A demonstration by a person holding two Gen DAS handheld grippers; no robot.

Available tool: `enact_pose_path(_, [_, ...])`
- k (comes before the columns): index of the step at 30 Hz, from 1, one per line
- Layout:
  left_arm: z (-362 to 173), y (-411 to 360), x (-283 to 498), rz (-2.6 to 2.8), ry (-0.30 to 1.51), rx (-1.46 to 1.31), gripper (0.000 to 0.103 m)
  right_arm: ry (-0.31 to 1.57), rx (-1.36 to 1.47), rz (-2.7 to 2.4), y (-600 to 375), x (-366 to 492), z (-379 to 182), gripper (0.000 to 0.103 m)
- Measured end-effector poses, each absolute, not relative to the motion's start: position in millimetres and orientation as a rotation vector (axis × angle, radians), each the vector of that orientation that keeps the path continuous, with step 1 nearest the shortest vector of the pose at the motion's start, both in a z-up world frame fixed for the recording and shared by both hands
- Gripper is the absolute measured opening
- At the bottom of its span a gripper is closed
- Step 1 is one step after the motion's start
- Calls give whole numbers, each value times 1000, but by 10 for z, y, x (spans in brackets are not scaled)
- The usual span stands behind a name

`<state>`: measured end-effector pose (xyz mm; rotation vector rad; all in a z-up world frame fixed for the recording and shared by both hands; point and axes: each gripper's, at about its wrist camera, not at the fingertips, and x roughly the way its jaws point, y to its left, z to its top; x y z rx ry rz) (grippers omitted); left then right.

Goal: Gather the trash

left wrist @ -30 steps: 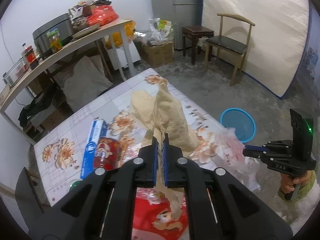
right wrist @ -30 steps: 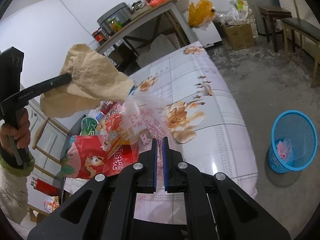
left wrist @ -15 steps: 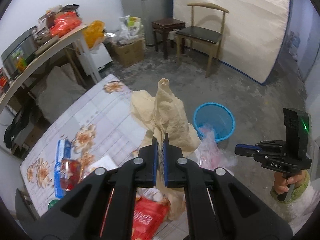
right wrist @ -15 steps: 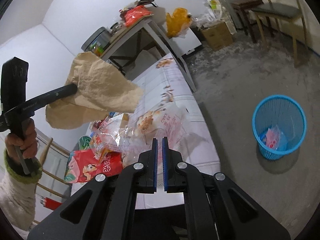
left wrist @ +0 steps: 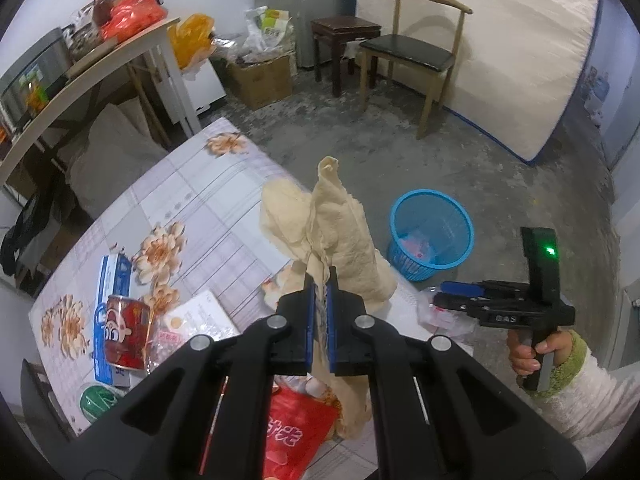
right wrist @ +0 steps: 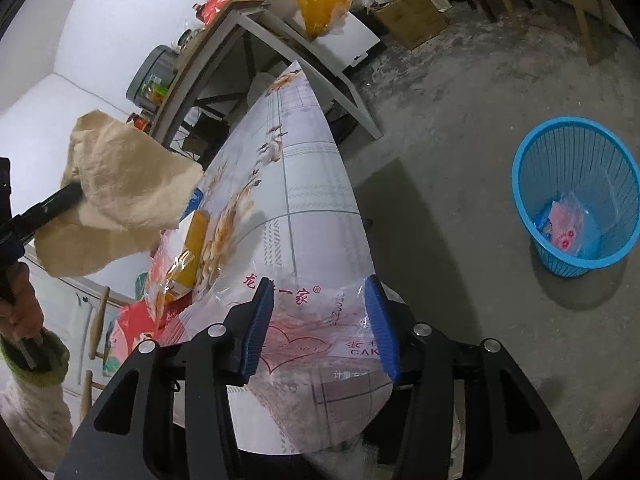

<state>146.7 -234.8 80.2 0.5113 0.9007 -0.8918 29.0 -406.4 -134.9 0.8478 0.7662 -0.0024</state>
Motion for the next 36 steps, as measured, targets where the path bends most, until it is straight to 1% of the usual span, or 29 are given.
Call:
enact_pose_path(3, [781, -2322, 1514, -886, 916, 498, 4, 763, 816, 26, -3982, 242, -1233, 48])
enact_pose_path(5, [783, -2321, 1520, -889, 917, 495, 4, 760, 801, 40, -3938, 208, -1174, 54])
enact_pose_path(11, [830, -2329, 1435, -915, 901, 496, 4, 793, 677, 92, -3608, 263, -1079, 55])
enact_pose_path(14, [852, -2321, 1394, -922, 896, 500, 4, 795, 607, 92, -3479, 290, -1013, 62])
enact_pose_path(16, [860, -2308, 1379, -922, 893, 502, 4, 802, 551, 99, -3363, 325, -971, 63])
enact_pose_path(17, [860, -2299, 1376, -921, 893, 501, 4, 805, 523, 108, -3298, 348, -948, 68])
enact_pose_path(20, [856, -2284, 1369, -915, 897, 496, 4, 819, 465, 118, -3161, 412, -910, 74])
enact_pose_path(22, [848, -2280, 1377, -912, 903, 494, 4, 827, 428, 115, -3090, 449, -897, 75])
enact_pose_path(27, [827, -2272, 1387, -909, 910, 495, 4, 841, 363, 76, -2943, 518, -889, 75])
enact_pose_path(28, [823, -2269, 1396, -908, 912, 494, 4, 843, 353, 63, -2916, 525, -887, 75])
enact_pose_path(30, [818, -2266, 1403, -906, 912, 494, 4, 850, 315, 22, -2871, 542, -884, 66])
enact_pose_path(32, [811, -2266, 1416, -904, 914, 493, 4, 857, 288, -18, -2869, 544, -880, 54])
enact_pose_path(33, [808, -2266, 1420, -903, 915, 493, 4, 859, 285, -29, -2875, 544, -878, 51])
enact_pose_path(35, [803, -2259, 1425, -904, 915, 492, 4, 863, 287, -55, -2931, 533, -880, 34])
enact_pose_path(36, [803, -2259, 1426, -904, 915, 493, 4, 864, 292, -59, -2950, 530, -884, 30])
